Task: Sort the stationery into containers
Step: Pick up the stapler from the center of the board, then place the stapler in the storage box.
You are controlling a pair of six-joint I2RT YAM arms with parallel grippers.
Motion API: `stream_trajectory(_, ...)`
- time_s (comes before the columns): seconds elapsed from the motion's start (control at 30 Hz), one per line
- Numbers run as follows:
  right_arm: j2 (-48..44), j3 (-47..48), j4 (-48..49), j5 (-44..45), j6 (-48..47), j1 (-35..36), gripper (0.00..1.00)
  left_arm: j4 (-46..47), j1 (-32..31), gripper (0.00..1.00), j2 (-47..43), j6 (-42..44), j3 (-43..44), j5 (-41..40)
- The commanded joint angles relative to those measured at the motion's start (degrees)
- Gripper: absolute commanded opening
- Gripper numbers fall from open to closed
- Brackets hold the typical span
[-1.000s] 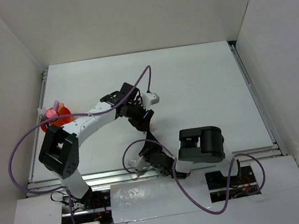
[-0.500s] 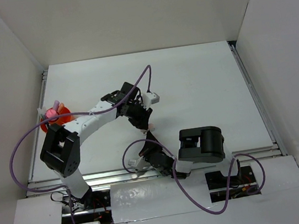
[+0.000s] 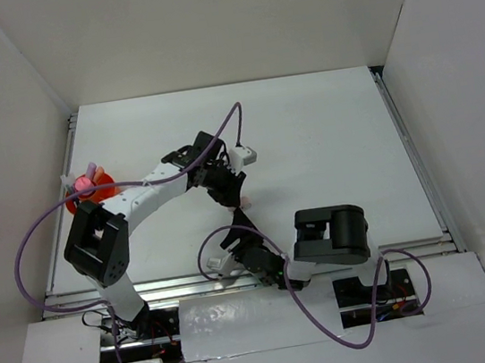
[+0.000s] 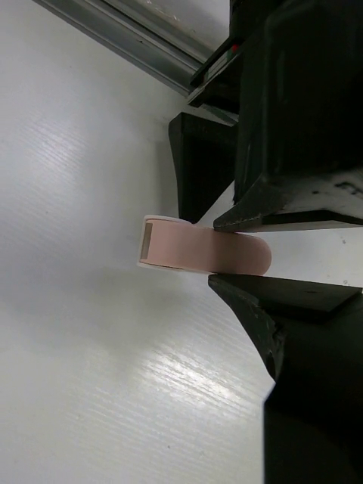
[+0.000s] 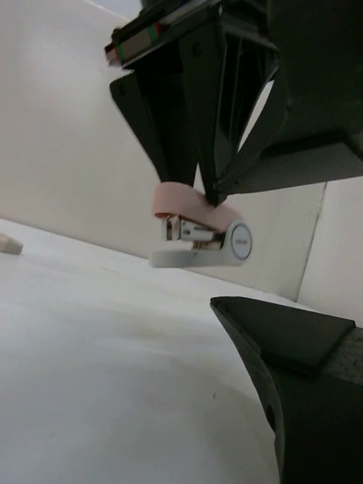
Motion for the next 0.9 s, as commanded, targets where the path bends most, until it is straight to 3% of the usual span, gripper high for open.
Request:
stream_trajectory(0.0,-3.4,0.6,15.0,1.0,-0.6,1.6,0.68,1.0,1.5,0.00,-0.5,-1.8,0.9,-0.5)
stream_trajectory(0.33,-6.4,-2.5,13.2,2.9,1.8,2.3,0.70,1.6,12.7,0.00,-5.6,-1.0,2.5,-5.0)
stream_trajectory(0.53,-10.7,-4.4,7.1,6.5,9.3,0.7,0.73,-4.5,24.4,0.00,-11.2,4.5,2.9,0.3)
stream_trajectory(0.6,-13.9,-3.0,-4.8,7.6,18.5,-0.3,0.73,-6.8,27.4,0.00,-12.8,7.9,3.3,2.5)
stream_trajectory(0.67,-21.7,3.1,-31.9,6.8,36.3,-2.4,0.72,-10.0,31.3,0.00,-15.7,11.1,3.2,4.8)
stream_trajectory(0.7,-26.7,6.8,-43.9,2.5,45.1,-3.6,0.71,-10.9,32.7,0.00,-17.9,12.2,3.1,6.6)
stream_trajectory(0.73,-28.2,11.3,-56.3,-1.3,60.7,-5.3,0.70,-11.9,34.7,0.00,-18.8,13.2,3.0,7.1)
stream_trajectory(0.77,-29.1,19.3,-73.7,-5.1,65.8,-9.5,0.70,-13.3,36.7,0.00,-19.7,15.2,3.0,7.6)
stream_trajectory(0.87,-30.8,26.4,-85.9,-15.3,73.0,-16.0,0.70,-18.3,41.1,0.00,-22.8,20.9,4.5,8.9)
